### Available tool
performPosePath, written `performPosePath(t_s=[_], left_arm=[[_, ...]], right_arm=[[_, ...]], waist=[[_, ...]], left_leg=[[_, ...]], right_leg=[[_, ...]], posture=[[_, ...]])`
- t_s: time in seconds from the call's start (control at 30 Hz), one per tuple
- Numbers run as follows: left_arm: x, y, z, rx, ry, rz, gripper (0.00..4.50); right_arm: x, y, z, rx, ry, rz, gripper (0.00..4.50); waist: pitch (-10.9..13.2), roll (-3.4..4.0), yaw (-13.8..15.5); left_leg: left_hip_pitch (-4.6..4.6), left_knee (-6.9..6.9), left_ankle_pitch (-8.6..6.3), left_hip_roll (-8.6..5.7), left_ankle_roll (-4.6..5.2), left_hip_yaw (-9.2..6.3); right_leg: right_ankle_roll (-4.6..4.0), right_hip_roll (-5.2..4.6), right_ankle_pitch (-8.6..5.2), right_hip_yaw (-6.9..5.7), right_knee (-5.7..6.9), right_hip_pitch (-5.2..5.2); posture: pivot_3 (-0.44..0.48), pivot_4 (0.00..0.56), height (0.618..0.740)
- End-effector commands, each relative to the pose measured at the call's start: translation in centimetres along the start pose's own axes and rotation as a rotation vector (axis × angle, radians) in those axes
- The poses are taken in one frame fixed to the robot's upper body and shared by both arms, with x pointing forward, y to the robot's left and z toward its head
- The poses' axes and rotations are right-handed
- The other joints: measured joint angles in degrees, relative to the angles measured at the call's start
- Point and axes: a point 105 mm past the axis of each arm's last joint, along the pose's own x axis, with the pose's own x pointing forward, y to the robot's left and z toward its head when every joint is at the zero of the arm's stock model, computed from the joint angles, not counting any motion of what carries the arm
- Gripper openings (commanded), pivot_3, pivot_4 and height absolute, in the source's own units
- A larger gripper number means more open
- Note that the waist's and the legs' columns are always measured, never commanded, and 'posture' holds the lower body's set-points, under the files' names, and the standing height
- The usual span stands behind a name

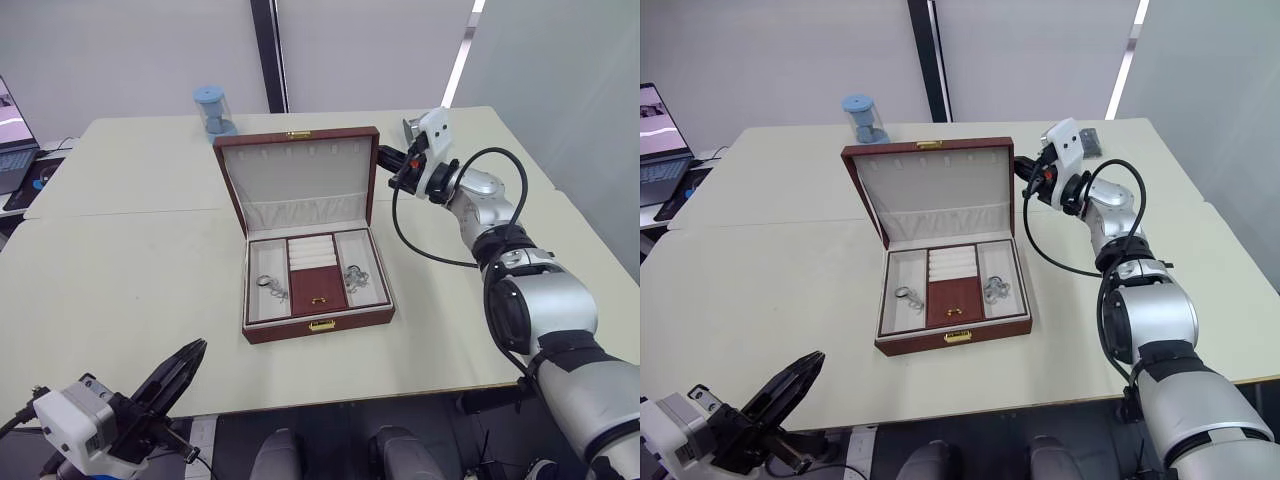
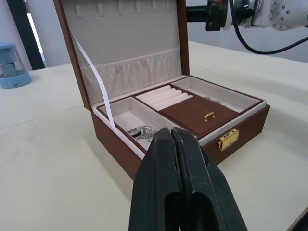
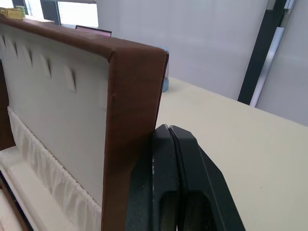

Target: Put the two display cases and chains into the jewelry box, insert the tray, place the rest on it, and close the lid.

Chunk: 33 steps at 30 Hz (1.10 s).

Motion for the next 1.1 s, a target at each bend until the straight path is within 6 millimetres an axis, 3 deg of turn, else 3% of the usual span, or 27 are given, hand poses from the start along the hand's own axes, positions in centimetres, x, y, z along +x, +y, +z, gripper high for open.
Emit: performPosePath(t_s=[0.03, 0.2, 0.4, 0.73, 0.9, 0.97, 1.1], left_arm=[[0.3, -0.1, 0.8, 0.014, -0.021, -0.017, 0.0], [0.4, -0.1, 0.7, 0.005, -0.015, -0.016, 0.0], [0.5, 0.1, 0.6, 0.006, -0.012, -0.009, 0.0], [0.5, 0.4, 0.4, -0.019, -0.003, 0.007, 0.0], [0.6, 1.0, -0.1, -0.069, 0.04, 0.042, 0.0], [0.6, 2.1, -0.9, -0.092, 0.097, 0.083, 0.0], [0.9, 4.7, -2.2, -0.082, 0.176, 0.162, 0.53]], right_arm=[[0.4, 0.6, 1.2, -0.03, -0.04, 0.05, 0.03], [0.5, 1.8, 2.0, -0.02, -0.074, 0.153, 0.03], [-1.1, 4.8, 0.9, 0.043, -0.014, 0.46, 0.03], [-1.6, 4.1, 0.1, 0.041, -0.006, 0.395, 0.03], [-2.0, 3.6, 0.0, 0.032, -0.005, 0.366, 0.03], [-2.3, 2.8, -0.1, 0.021, -0.009, 0.301, 0.03], [-4.1, 1.3, -1.0, 0.007, 0.008, 0.205, 0.84]], waist=[[0.01, 0.01, -0.06], [0.01, 0.02, -0.63], [0.01, 0.02, -1.37], [0.04, 0.05, -1.16], [0.04, 0.04, -1.14], [0.05, 0.04, -1.13], [0.04, 0.04, -0.51]], left_leg=[[0.0, 0.0, 0.0, 0.0, 0.0, 0.0], [0.01, -0.02, 0.0, 0.03, 0.0, 0.01], [0.03, -0.06, 0.0, 0.06, 0.0, 0.0], [0.03, -0.02, 0.0, 0.0, 0.0, -0.03], [0.02, -0.01, 0.0, -0.01, 0.0, -0.02], [0.03, -0.01, 0.0, 0.0, 0.0, -0.04], [0.03, 0.01, 0.0, -0.01, 0.0, -0.08]], right_leg=[[0.0, 0.0, 0.0, 0.0, 0.0, 0.0], [-0.01, 0.03, -0.01, 0.02, 0.0, -0.01], [-0.07, 0.04, -0.04, -0.01, 0.0, 0.0], [-0.07, 0.0, -0.04, -0.03, 0.03, 0.02], [-0.07, 0.0, -0.04, -0.02, 0.05, 0.02], [-0.07, 0.01, -0.04, -0.03, 0.07, 0.02], [-0.07, 0.02, -0.04, -0.07, 0.12, 0.02]], posture=[[0.0, 0.15, 0.74], [0.0, 0.15, 0.74], [0.0, 0.15, 0.74], [0.0, 0.15, 0.74], [0.0, 0.15, 0.74], [0.0, 0.15, 0.74], [0.0, 0.15, 0.74]])
